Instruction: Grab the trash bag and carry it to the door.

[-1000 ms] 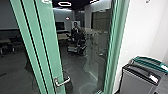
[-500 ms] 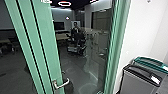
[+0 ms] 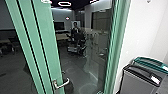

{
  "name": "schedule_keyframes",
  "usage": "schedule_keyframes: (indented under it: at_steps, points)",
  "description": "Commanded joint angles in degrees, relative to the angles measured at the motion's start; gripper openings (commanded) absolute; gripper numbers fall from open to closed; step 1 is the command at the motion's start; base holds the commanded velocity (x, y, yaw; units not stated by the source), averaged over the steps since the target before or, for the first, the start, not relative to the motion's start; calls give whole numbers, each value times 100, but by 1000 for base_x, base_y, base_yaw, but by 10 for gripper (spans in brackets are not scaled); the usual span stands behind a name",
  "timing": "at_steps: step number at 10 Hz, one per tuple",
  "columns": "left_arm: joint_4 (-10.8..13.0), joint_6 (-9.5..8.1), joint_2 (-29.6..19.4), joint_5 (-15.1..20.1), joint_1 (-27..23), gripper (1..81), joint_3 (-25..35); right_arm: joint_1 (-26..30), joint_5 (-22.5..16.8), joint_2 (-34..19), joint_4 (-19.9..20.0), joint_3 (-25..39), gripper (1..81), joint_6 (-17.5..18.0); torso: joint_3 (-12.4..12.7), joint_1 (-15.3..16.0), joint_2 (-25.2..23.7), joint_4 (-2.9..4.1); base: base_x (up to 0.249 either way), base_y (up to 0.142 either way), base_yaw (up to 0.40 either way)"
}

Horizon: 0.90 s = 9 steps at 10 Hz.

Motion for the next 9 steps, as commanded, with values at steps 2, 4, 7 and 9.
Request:
schedule_keyframes:
  at_steps: [2,4,7,9]
  points:
    - [30,37,-98,222,-310,10,27,205,-110,29,-59,56,811,-49,0,0,0,0,0,0,0]
    - [101,37,-81,222,-319,10,27,205,-110,29,-59,48,811,-49,0,-2,0,0,0,0,0]
    - [153,37,-72,231,-319,10,27,205,-110,38,-50,56,811,-40,0,-2,0,0,0,0,0]
    - [162,38,-63,231,-310,10,27,178,-101,38,-50,48,811,-40,0,-2,0,0,0,0,0]
